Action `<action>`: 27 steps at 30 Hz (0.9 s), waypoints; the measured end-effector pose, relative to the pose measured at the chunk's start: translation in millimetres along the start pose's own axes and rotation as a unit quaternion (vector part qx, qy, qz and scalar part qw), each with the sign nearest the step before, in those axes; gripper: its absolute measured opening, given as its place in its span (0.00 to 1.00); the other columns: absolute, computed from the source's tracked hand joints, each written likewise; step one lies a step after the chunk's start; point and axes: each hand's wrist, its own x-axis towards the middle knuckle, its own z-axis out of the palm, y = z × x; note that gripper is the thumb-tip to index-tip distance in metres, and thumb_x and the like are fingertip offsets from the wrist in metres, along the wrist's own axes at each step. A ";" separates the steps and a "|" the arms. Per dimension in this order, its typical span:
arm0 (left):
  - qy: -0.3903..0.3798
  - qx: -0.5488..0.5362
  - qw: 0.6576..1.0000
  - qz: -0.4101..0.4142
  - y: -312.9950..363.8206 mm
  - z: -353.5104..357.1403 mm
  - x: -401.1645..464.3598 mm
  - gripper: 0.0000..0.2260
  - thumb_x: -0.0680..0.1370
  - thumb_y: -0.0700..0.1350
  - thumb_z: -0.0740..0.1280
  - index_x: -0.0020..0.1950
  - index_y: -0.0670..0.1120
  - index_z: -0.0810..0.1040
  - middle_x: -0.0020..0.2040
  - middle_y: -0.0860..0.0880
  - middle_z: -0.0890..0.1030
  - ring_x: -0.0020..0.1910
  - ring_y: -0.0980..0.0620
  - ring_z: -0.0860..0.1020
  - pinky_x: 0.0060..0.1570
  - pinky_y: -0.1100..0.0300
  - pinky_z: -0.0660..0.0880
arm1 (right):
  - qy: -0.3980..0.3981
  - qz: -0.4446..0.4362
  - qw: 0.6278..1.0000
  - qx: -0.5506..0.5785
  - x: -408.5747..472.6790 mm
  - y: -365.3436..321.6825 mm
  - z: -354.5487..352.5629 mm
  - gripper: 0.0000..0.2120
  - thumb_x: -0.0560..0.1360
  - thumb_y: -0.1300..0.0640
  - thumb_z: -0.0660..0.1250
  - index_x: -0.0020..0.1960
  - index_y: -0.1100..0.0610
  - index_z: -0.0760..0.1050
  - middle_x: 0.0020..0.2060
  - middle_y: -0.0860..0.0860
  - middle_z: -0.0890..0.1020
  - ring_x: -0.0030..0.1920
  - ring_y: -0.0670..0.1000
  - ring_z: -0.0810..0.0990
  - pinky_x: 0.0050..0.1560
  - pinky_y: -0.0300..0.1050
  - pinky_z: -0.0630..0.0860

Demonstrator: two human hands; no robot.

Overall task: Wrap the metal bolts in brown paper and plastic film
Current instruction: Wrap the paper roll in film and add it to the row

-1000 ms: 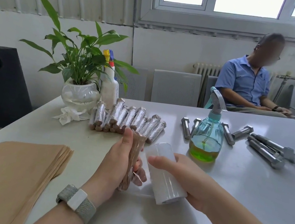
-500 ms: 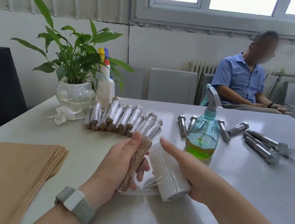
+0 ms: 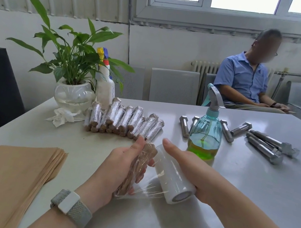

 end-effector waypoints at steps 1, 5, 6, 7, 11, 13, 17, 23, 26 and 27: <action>-0.005 -0.021 1.000 -0.017 0.1 -0.5 0.4 0.28 0.74 0.68 0.61 0.37 0.45 0.84 0.34 0.44 0.76 0.29 0.49 0.73 0.27 0.61 0.69 | -0.001 -0.005 1.000 -0.003 0.2 0.5 0.5 0.41 0.66 0.27 0.65 0.66 0.56 0.75 0.59 0.56 0.80 0.60 0.58 0.79 0.67 0.58 0.72; -0.057 -0.127 0.987 -0.087 0.7 -2.1 0.5 0.24 0.71 0.67 0.66 0.35 0.46 0.80 0.31 0.47 0.73 0.26 0.51 0.71 0.23 0.63 0.67 | -0.012 -0.030 0.999 0.038 0.9 2.9 0.1 0.39 0.57 0.29 0.71 0.54 0.59 0.79 0.37 0.54 0.84 0.40 0.54 0.84 0.49 0.49 0.81; -0.067 -0.157 0.981 -0.094 0.0 -2.0 1.1 0.23 0.72 0.67 0.66 0.35 0.46 0.79 0.31 0.48 0.73 0.26 0.52 0.70 0.23 0.62 0.67 | -0.022 -0.039 0.998 0.053 0.8 3.8 0.6 0.38 0.56 0.30 0.72 0.52 0.59 0.80 0.34 0.53 0.84 0.37 0.53 0.84 0.44 0.47 0.81; -0.075 -0.183 0.975 -0.096 -0.5 -1.3 1.7 0.23 0.72 0.66 0.66 0.34 0.47 0.79 0.31 0.48 0.72 0.26 0.52 0.70 0.23 0.61 0.67 | -0.031 -0.051 0.996 0.061 1.5 5.0 1.5 0.36 0.58 0.30 0.72 0.52 0.59 0.80 0.34 0.52 0.84 0.36 0.52 0.84 0.42 0.46 0.80; -0.083 -0.242 0.961 -0.104 -1.3 4.4 1.7 0.21 0.72 0.65 0.68 0.34 0.48 0.80 0.30 0.49 0.72 0.26 0.53 0.71 0.26 0.61 0.70 | -0.026 -0.107 0.992 0.060 3.6 10.7 9.8 0.32 0.66 0.31 0.69 0.55 0.56 0.80 0.43 0.52 0.87 0.44 0.52 0.86 0.50 0.49 0.81; -0.064 -0.251 0.960 -0.107 -1.4 6.3 1.3 0.21 0.71 0.65 0.68 0.35 0.47 0.81 0.31 0.48 0.74 0.25 0.52 0.73 0.26 0.61 0.71 | 0.013 -0.142 0.989 0.047 3.2 11.9 16.8 0.30 0.66 0.30 0.70 0.54 0.53 0.80 0.45 0.52 0.86 0.46 0.53 0.86 0.55 0.56 0.81; -0.036 -0.270 0.961 -0.055 -1.1 7.2 0.9 0.21 0.74 0.64 0.65 0.40 0.48 0.83 0.31 0.49 0.75 0.27 0.53 0.75 0.27 0.60 0.72 | 0.110 -0.196 0.974 0.030 3.2 12.7 30.5 0.33 0.61 0.25 0.70 0.52 0.50 0.76 0.44 0.49 0.85 0.46 0.50 0.85 0.53 0.58 0.81; -0.035 -0.266 0.963 -0.028 1.6 10.8 -2.3 0.27 0.77 0.63 0.61 0.60 0.43 0.82 0.56 0.40 0.83 0.55 0.43 0.83 0.49 0.49 0.81 | 0.156 -0.253 0.955 0.016 -0.1 20.1 47.2 0.32 0.62 0.20 0.59 0.49 0.46 0.72 0.40 0.36 0.81 0.40 0.38 0.81 0.41 0.40 0.75; 0.017 -0.268 0.963 -0.023 1.9 11.9 -3.8 0.31 0.75 0.62 0.65 0.66 0.39 0.76 0.61 0.37 0.80 0.61 0.39 0.79 0.60 0.39 0.76 | 0.144 -0.266 0.952 0.037 0.6 22.3 51.9 0.24 0.67 0.24 0.56 0.49 0.42 0.70 0.42 0.35 0.81 0.42 0.37 0.81 0.36 0.32 0.74; 0.026 -0.274 0.961 -0.024 1.8 12.7 -4.4 0.32 0.75 0.61 0.66 0.68 0.38 0.73 0.63 0.35 0.78 0.62 0.37 0.78 0.63 0.36 0.73 | 0.144 -0.270 0.951 0.040 1.0 22.2 52.9 0.22 0.67 0.25 0.57 0.49 0.40 0.70 0.43 0.35 0.81 0.42 0.37 0.81 0.35 0.31 0.74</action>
